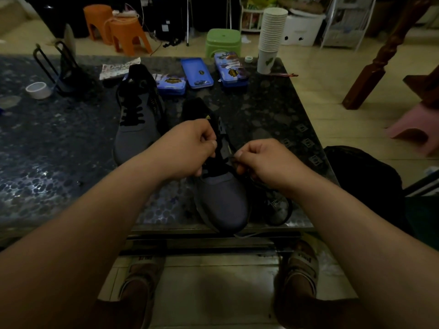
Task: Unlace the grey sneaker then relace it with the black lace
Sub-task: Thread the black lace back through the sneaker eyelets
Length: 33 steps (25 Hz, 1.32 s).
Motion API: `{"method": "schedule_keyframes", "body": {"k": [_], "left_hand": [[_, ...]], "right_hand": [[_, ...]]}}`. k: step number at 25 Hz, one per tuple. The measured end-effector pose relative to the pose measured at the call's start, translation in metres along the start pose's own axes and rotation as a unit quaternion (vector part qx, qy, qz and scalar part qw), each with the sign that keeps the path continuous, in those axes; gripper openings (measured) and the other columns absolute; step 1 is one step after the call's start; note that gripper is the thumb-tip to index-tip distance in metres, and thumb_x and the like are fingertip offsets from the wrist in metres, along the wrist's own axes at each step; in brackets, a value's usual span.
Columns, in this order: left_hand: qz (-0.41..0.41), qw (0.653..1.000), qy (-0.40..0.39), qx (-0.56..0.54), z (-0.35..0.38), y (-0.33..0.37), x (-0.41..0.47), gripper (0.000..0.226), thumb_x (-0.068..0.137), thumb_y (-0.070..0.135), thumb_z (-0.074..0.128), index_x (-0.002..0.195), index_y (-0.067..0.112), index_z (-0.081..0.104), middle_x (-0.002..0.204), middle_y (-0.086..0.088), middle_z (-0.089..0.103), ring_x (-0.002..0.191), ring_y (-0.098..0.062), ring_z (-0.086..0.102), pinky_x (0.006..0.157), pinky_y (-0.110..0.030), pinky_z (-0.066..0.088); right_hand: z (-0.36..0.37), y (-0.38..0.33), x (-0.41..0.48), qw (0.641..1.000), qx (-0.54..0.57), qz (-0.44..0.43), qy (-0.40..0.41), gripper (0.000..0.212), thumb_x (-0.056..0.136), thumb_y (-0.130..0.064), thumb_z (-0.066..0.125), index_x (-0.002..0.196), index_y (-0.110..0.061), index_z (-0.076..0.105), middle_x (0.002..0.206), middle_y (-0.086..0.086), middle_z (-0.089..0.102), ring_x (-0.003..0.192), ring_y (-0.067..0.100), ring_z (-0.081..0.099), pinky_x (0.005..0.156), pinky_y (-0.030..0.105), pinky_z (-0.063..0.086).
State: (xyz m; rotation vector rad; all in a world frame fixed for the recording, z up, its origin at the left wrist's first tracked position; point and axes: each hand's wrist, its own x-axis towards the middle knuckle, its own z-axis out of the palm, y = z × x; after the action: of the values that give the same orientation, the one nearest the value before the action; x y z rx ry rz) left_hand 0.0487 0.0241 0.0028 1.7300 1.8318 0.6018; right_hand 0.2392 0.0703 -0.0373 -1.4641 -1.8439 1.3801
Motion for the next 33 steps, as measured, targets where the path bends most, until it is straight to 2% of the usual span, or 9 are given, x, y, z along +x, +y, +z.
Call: {"method": "schedule_keyframes", "body": {"k": [3,5,7,10,13,16,22,27,33], "left_hand": [[-0.002,1.000,-0.017,0.015,0.002,-0.001,0.002,0.006,0.100,0.014,0.060,0.098,0.021,0.061,0.064,0.000,0.072,0.051,-0.011,0.068,0.054,-0.025,0.047],[-0.009,1.000,-0.023,0.019,0.004,-0.002,0.004,0.005,0.100,0.017,0.062,0.101,0.022,0.064,0.059,0.006,0.070,0.052,-0.010,0.069,0.055,-0.024,0.046],[-0.020,0.999,-0.022,0.018,0.005,-0.002,0.005,0.006,0.102,0.020,0.061,0.100,0.023,0.065,0.061,0.001,0.071,0.052,-0.010,0.070,0.054,-0.024,0.046],[-0.025,0.999,-0.019,0.007,0.006,-0.001,0.007,0.016,0.105,0.020,0.054,0.094,0.025,0.065,0.078,-0.001,0.073,0.050,-0.013,0.069,0.051,-0.024,0.047],[-0.048,0.998,-0.029,-0.043,0.004,0.000,0.008,0.023,0.106,0.016,0.046,0.100,0.021,0.068,0.074,-0.005,0.076,0.051,-0.018,0.069,0.047,-0.024,0.050],[-0.060,0.995,-0.037,-0.069,0.004,0.000,0.008,0.025,0.105,0.010,0.045,0.103,0.017,0.069,0.078,-0.008,0.076,0.051,-0.020,0.069,0.052,-0.030,0.056],[-0.069,0.993,-0.060,-0.073,0.006,0.001,0.011,0.020,0.101,0.004,0.052,0.095,0.017,0.066,0.082,-0.012,0.077,0.055,-0.021,0.072,0.051,-0.029,0.058],[-0.074,0.993,-0.093,-0.021,0.009,-0.001,0.017,0.016,0.099,0.004,0.055,0.094,0.012,0.068,0.081,-0.011,0.076,0.050,-0.019,0.068,0.043,-0.024,0.049],[-0.044,0.993,-0.105,0.029,0.008,-0.002,0.019,0.016,0.101,0.008,0.056,0.088,0.014,0.065,0.066,-0.004,0.068,0.051,-0.019,0.070,0.047,-0.026,0.051]], "right_hand": [[0.005,-0.001,0.002,0.999,0.028,-0.017,0.032,0.030,0.101,-0.029,0.062,0.081,-0.009,0.073,0.075,0.016,0.072,0.049,0.015,0.047,0.049,0.027,0.034],[0.007,-0.003,0.003,0.999,-0.003,-0.029,0.044,0.030,0.102,-0.029,0.061,0.080,-0.012,0.072,0.062,-0.003,0.069,0.045,0.005,0.050,0.049,0.024,0.038],[0.008,-0.005,0.003,0.996,-0.058,-0.041,0.056,0.028,0.102,-0.030,0.061,0.082,-0.015,0.072,0.062,-0.010,0.069,0.047,-0.002,0.053,0.049,0.018,0.040],[0.010,-0.005,0.005,0.989,-0.104,-0.066,0.077,0.025,0.101,-0.031,0.062,0.083,-0.018,0.072,0.070,-0.008,0.072,0.054,-0.003,0.057,0.054,0.019,0.043],[0.011,-0.005,0.005,0.979,-0.153,-0.099,0.089,0.020,0.101,-0.031,0.061,0.086,-0.022,0.070,0.074,-0.008,0.071,0.064,0.001,0.061,0.061,0.026,0.048],[0.015,-0.006,0.003,0.966,-0.196,-0.127,0.112,0.017,0.101,-0.034,0.059,0.089,-0.025,0.068,0.079,-0.007,0.069,0.074,0.012,0.064,0.069,0.036,0.055],[0.025,-0.005,-0.006,0.942,-0.258,-0.164,0.141,0.016,0.102,-0.036,0.055,0.093,-0.024,0.062,0.079,-0.003,0.066,0.075,0.023,0.064,0.068,0.045,0.055],[0.028,0.001,0.001,0.964,-0.178,-0.115,0.160,0.016,0.099,-0.035,0.064,0.087,-0.024,0.065,0.079,-0.009,0.065,0.075,0.012,0.062,0.070,0.036,0.053],[0.029,0.005,0.006,0.989,-0.023,-0.067,0.126,0.016,0.096,-0.029,0.072,0.085,-0.018,0.068,0.074,-0.006,0.066,0.066,0.007,0.057,0.062,0.029,0.045]]}}
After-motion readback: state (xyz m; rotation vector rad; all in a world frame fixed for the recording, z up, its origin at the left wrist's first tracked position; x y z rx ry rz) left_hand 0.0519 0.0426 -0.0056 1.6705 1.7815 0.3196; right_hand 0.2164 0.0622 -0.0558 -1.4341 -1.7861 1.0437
